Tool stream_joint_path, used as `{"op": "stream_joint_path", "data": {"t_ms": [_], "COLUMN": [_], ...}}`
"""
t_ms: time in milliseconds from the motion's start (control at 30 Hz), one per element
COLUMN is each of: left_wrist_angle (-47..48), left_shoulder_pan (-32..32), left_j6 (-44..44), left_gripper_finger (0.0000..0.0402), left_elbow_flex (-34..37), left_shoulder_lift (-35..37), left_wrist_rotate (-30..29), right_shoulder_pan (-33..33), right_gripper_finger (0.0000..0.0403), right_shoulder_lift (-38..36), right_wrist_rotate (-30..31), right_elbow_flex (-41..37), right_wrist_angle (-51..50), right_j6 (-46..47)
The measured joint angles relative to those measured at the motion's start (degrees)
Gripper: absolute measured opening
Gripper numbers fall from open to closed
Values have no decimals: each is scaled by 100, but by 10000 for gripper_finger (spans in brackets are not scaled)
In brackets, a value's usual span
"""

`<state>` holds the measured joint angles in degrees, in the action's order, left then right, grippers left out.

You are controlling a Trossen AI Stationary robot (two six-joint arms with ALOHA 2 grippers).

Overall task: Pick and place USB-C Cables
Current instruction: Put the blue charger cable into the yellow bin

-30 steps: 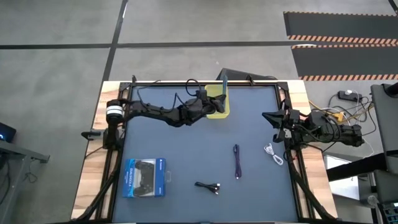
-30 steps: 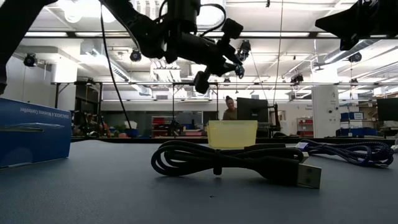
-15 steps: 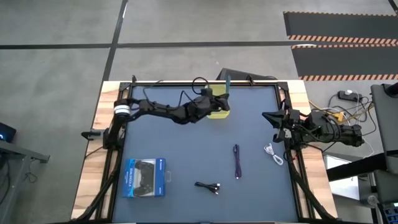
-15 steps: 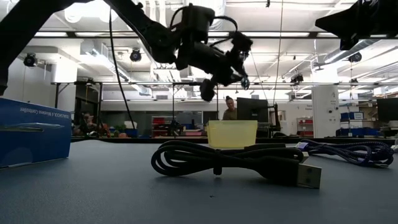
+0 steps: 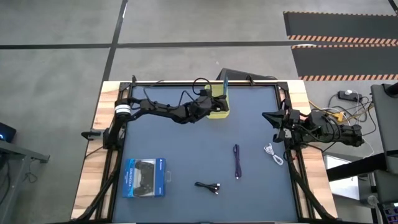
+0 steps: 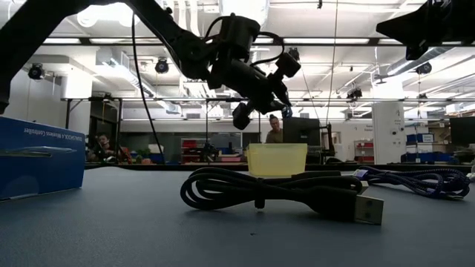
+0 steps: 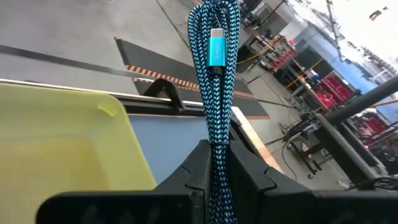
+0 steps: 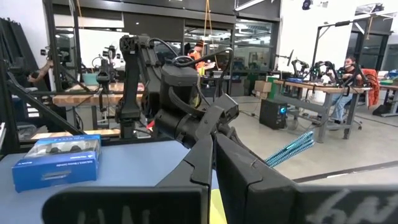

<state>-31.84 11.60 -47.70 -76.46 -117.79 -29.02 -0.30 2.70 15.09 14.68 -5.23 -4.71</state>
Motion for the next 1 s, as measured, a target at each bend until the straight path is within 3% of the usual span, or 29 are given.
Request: {"op": "stream_joint_path", "data": {"t_ms": [1000], "left_wrist_angle": [547], "left_shoulder_pan": [78], "left_j6": [4], "left_gripper_finger": [20], "left_elbow_flex": [67], "left_shoulder_lift": [-5], "left_wrist_rotate": [-429], "right_shoulder_pan": [-1], "right_gripper_finger": [9], "right_shoulder_lift": [0], "right_wrist_rotate": [2], "right_elbow_flex": [2], "right_wrist_angle": [-1], "right_j6": [-129]}}
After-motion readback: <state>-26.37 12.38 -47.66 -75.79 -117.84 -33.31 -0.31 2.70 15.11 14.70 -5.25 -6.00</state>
